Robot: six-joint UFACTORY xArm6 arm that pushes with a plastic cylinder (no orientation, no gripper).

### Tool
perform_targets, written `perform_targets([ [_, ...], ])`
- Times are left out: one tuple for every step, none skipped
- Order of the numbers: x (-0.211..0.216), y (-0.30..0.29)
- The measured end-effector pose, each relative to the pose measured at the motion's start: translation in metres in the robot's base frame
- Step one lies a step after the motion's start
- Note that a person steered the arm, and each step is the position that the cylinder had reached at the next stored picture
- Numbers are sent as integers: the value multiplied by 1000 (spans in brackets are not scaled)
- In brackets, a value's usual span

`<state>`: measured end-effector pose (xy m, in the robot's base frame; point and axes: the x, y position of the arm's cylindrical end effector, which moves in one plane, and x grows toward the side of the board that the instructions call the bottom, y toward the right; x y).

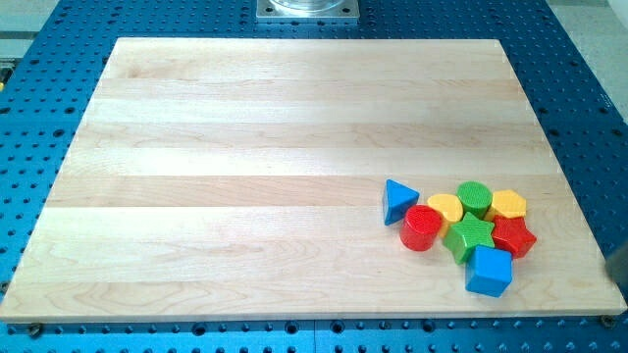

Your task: Push the cube into the yellow heart

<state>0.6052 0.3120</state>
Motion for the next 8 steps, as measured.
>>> perform_targets([
  [11,-28],
  [6,-68],
  [-3,-98],
  [2,-126],
  [12,-140],
  [-12,-175],
  [-15,-183],
  [12,-213],
])
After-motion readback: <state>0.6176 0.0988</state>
